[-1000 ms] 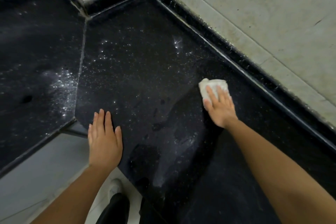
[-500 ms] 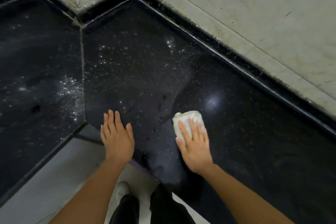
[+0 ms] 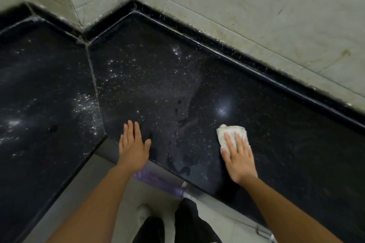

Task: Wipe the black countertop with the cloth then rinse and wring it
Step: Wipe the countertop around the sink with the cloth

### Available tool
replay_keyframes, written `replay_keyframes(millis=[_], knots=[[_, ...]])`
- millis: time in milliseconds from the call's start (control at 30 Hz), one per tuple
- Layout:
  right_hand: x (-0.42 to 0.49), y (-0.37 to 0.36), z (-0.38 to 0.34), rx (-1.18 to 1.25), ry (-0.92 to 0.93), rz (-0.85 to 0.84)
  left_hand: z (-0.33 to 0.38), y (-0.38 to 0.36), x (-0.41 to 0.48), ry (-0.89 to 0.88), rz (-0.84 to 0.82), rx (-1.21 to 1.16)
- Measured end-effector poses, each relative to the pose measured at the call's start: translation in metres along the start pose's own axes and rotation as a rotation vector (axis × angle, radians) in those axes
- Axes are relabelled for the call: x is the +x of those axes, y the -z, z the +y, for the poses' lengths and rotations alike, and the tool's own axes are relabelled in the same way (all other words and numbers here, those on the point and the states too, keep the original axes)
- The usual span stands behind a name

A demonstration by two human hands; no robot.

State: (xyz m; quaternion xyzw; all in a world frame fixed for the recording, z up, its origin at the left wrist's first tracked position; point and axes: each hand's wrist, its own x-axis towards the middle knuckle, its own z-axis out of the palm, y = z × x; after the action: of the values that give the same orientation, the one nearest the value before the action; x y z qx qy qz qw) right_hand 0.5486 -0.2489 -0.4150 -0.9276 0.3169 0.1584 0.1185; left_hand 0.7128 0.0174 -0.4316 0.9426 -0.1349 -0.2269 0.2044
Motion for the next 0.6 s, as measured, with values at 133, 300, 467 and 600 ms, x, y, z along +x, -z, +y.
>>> replay_keyframes(millis=[133, 300, 467, 600], knots=[[-0.029, -0.018, -0.015, 0.135, -0.339, 0.105, -0.004, -0.001, -0.002, -0.051, 0.006, 0.080], [-0.060, -0.050, -0.088, 0.154, -0.345, 0.113, -0.006, -0.001, -0.001, -0.050, -0.024, 0.099], [-0.060, -0.053, -0.152, 0.135, -0.020, -0.009, -0.005, 0.000, 0.000, -0.053, -0.029, 0.098], [-0.051, -0.050, -0.177, 0.085, 0.220, -0.097, -0.006, 0.002, 0.000, -0.054, -0.062, 0.118]])
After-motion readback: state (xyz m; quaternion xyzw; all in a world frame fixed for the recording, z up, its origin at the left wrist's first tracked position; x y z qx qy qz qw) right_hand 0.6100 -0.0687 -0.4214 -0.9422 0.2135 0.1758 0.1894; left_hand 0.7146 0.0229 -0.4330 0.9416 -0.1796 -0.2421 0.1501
